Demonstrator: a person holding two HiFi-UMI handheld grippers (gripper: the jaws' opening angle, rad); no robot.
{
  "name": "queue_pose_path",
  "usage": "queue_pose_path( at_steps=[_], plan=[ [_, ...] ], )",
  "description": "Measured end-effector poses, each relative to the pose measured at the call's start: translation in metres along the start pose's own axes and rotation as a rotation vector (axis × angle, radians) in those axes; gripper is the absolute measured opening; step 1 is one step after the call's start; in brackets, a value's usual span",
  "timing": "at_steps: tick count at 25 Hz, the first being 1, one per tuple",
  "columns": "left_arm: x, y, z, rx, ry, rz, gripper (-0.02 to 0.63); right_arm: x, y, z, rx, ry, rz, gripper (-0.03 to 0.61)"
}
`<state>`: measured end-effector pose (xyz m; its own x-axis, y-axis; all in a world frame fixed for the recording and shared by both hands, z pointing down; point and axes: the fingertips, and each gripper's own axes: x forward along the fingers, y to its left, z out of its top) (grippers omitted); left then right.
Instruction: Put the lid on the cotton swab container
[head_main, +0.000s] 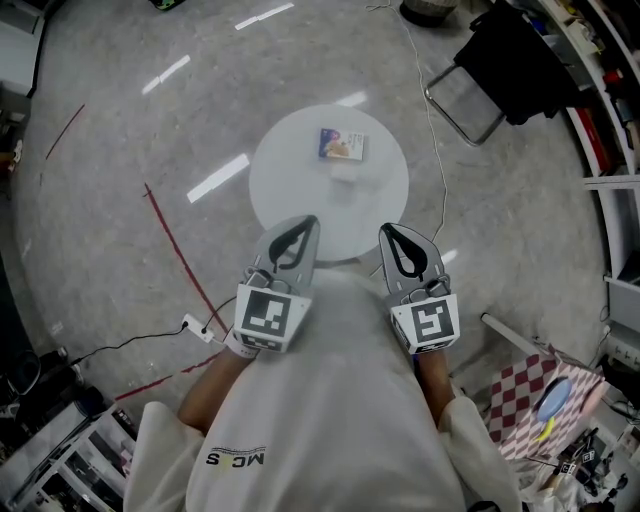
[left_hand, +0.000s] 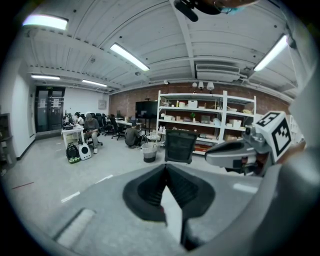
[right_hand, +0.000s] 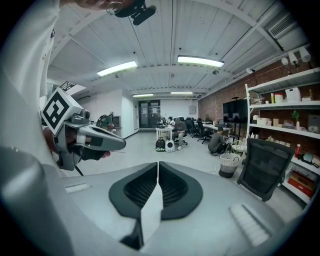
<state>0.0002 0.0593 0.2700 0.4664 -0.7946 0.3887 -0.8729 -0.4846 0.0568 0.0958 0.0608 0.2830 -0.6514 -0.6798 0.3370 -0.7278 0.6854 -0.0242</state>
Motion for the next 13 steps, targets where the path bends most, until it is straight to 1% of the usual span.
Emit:
queue_pose_path(
  at_steps=[5,13],
  plan=[
    [0.004,-0.004,0.001,0.004,0.006,0.0,0.0,0.001,-0.005,-0.003,0.013,0.005,-0.003,0.0],
    [0.013,0.004,0.002,0.011,0.019,0.006,0.0,0.01,-0.01,-0.006,0.009,-0.009,0.019,0.0]
  ],
)
